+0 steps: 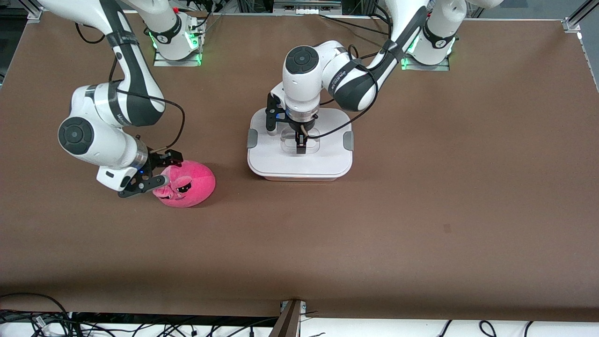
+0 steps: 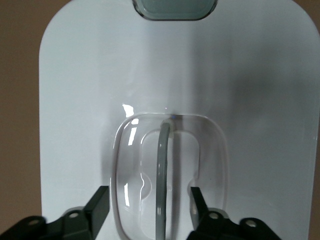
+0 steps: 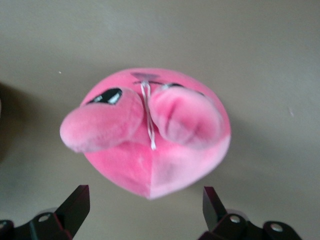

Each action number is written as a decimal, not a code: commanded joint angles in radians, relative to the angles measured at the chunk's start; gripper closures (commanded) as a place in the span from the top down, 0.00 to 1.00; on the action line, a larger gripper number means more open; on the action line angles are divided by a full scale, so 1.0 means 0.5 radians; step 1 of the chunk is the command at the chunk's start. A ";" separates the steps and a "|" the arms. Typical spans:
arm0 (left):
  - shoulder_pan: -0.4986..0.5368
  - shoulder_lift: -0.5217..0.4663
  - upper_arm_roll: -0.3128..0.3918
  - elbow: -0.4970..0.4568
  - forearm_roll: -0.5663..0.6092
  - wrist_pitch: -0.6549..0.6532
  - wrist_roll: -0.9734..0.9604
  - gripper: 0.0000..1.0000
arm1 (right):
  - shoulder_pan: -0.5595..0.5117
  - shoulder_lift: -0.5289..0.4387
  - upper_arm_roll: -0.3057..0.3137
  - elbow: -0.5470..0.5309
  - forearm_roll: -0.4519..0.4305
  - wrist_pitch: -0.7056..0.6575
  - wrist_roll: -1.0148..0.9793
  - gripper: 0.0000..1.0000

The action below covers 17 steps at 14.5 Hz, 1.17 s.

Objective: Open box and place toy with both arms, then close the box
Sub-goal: 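Lift the white lid with the left gripper while the right gripper grasps the toy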

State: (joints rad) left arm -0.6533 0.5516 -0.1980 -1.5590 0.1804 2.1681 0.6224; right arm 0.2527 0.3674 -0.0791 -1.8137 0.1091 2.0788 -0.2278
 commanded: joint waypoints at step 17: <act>0.018 -0.422 -0.015 0.056 -0.091 -0.617 0.028 0.00 | -0.005 -0.010 0.048 0.013 0.092 0.187 -0.284 0.00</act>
State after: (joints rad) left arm -0.6600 0.4243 -0.2092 -1.5173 0.1699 1.9462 0.6231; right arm 0.2529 0.4141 -0.0694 -1.8303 0.1413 2.2461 -0.3477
